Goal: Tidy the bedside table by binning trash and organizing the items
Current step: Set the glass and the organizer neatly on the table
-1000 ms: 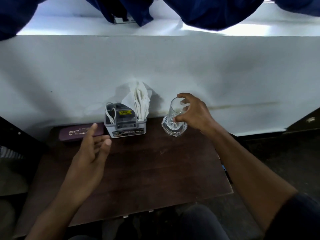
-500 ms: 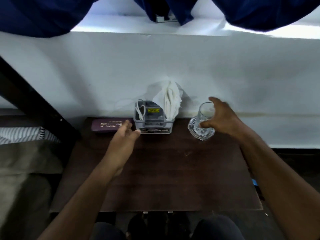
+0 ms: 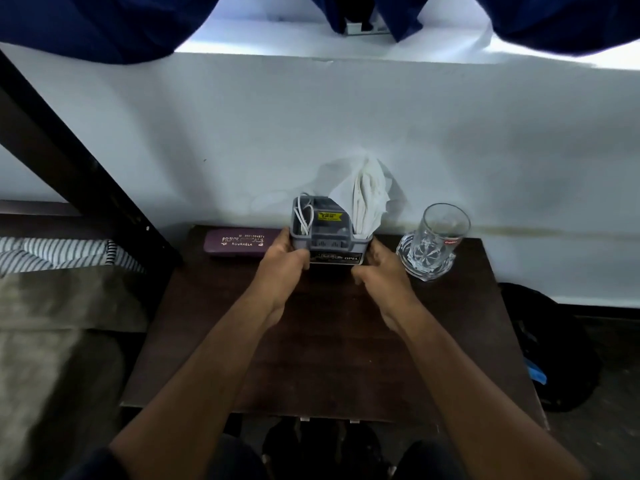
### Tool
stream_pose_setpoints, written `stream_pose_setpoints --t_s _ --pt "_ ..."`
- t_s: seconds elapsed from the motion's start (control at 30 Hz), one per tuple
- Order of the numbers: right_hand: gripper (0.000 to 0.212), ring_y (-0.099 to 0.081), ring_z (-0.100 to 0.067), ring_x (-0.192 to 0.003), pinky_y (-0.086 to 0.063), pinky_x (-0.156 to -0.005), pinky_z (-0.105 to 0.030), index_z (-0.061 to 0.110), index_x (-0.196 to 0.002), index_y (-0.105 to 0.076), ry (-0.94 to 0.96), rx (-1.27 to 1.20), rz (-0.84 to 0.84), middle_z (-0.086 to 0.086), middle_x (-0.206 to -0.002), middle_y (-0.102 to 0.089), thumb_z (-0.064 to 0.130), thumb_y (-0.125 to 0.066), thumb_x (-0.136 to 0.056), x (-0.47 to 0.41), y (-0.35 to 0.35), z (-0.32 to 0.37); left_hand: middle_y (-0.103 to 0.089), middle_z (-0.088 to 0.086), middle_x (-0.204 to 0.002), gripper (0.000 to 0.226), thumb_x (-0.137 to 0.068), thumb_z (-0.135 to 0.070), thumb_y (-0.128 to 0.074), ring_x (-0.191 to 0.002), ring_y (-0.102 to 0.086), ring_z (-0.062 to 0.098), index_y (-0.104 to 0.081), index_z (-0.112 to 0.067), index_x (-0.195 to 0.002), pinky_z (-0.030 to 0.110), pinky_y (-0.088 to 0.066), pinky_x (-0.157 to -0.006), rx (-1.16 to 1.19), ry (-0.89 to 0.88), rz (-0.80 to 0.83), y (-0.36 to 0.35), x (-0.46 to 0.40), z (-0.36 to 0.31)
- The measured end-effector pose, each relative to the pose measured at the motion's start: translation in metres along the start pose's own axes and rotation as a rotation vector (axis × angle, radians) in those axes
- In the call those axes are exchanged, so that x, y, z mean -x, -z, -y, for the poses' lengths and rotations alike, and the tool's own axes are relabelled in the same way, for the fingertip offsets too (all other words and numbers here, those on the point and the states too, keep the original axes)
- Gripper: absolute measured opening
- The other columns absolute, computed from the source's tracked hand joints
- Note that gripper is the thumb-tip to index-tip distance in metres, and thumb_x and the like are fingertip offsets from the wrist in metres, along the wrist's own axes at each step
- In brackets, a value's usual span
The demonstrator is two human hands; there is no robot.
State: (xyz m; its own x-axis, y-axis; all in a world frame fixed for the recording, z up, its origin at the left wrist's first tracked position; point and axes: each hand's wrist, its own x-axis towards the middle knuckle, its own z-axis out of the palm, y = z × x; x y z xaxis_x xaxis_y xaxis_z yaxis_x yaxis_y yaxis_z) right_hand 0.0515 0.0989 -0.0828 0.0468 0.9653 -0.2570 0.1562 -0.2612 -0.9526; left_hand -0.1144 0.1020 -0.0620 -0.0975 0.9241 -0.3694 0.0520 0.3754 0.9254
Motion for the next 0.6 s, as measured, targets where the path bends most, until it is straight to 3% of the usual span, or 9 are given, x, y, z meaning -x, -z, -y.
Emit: stream_pose_setpoints --t_s 0.1,0.27,0.33,0.4,0.47,0.53,0.6 --pt "0.065 -0.063 -0.009 -0.085 -0.051 -0.069 -0.029 0.042 -0.107 -0.069 0.006 0.020 -0.007 0.003 -0.100 -0.077 -0.001 -0.054 -0.061 0.001 0.008 -0.006 -0.075 0.003 -0.112 0.065 -0.069 0.005 -0.046 -0.103 -0.061 0.016 -0.062 -0.025 -0.125 0.031 -0.046 -0.092 -0.031 -0.019 0.026 -0.006 0.003 0.003" --pt "0.067 -0.064 -0.008 -0.087 -0.052 -0.074 -0.027 0.034 -0.116 -0.068 -0.006 0.030 0.034 0.005 -0.100 -0.078 -0.007 -0.054 -0.064 0.001 0.014 -0.006 -0.070 0.001 -0.129 0.078 -0.080 0.000 -0.050 -0.095 -0.062 0.009 -0.037 -0.027 -0.152 0.026 -0.048 -0.082 -0.102 -0.032 0.040 -0.013 0.003 0.008" --pt "0.066 -0.065 -0.008 -0.088 -0.053 -0.075 -0.027 0.035 -0.113 -0.069 -0.006 0.037 0.030 0.004 -0.100 -0.078 -0.007 -0.054 -0.064 0.001 0.012 -0.005 -0.070 0.003 -0.128 0.078 -0.085 -0.006 -0.053 -0.091 -0.063 0.011 -0.030 -0.030 -0.156 0.030 -0.052 -0.082 -0.162 -0.034 0.029 -0.013 0.002 0.011" --pt "0.061 -0.066 -0.013 -0.089 -0.054 -0.076 -0.030 0.037 -0.107 -0.069 -0.013 0.048 0.023 0.000 -0.102 -0.078 -0.004 -0.055 -0.065 0.002 0.011 -0.005 -0.070 0.001 -0.126 0.081 -0.088 -0.012 -0.055 -0.102 -0.065 0.015 -0.020 -0.033 -0.159 0.035 -0.052 -0.092 -0.232 -0.045 0.012 -0.011 0.002 0.014" --pt "0.056 -0.071 -0.017 -0.091 -0.058 -0.078 -0.036 0.040 -0.105 -0.066 -0.011 0.070 0.020 0.000 -0.102 -0.077 0.001 -0.057 -0.066 0.003 0.011 -0.004 -0.065 0.000 -0.136 0.088 -0.089 -0.015 -0.056 -0.115 -0.063 0.019 -0.009 -0.033 -0.161 0.031 -0.049 -0.095 -0.286 -0.056 -0.019 -0.004 0.001 0.018" --pt "0.056 -0.067 -0.006 -0.101 -0.058 -0.089 -0.043 0.039 -0.110 -0.062 -0.005 0.092 0.022 0.016 -0.107 -0.073 0.005 -0.058 -0.066 0.005 0.012 -0.003 -0.055 -0.003 -0.145 0.089 -0.088 -0.014 -0.056 -0.110 -0.062 0.012 -0.008 -0.030 -0.162 0.024 -0.044 -0.087 -0.323 -0.075 -0.060 0.012 0.000 0.024" --pt "0.070 -0.050 0.011 -0.101 -0.054 -0.091 -0.036 0.024 -0.134 -0.052 0.007 0.113 0.025 0.050 -0.098 -0.052 0.003 -0.057 -0.068 0.007 0.013 -0.001 -0.051 -0.010 -0.130 0.086 -0.089 -0.014 -0.056 -0.081 -0.059 -0.001 -0.013 -0.030 -0.162 0.021 -0.042 -0.076 -0.385 -0.069 -0.101 0.031 -0.001 0.030"
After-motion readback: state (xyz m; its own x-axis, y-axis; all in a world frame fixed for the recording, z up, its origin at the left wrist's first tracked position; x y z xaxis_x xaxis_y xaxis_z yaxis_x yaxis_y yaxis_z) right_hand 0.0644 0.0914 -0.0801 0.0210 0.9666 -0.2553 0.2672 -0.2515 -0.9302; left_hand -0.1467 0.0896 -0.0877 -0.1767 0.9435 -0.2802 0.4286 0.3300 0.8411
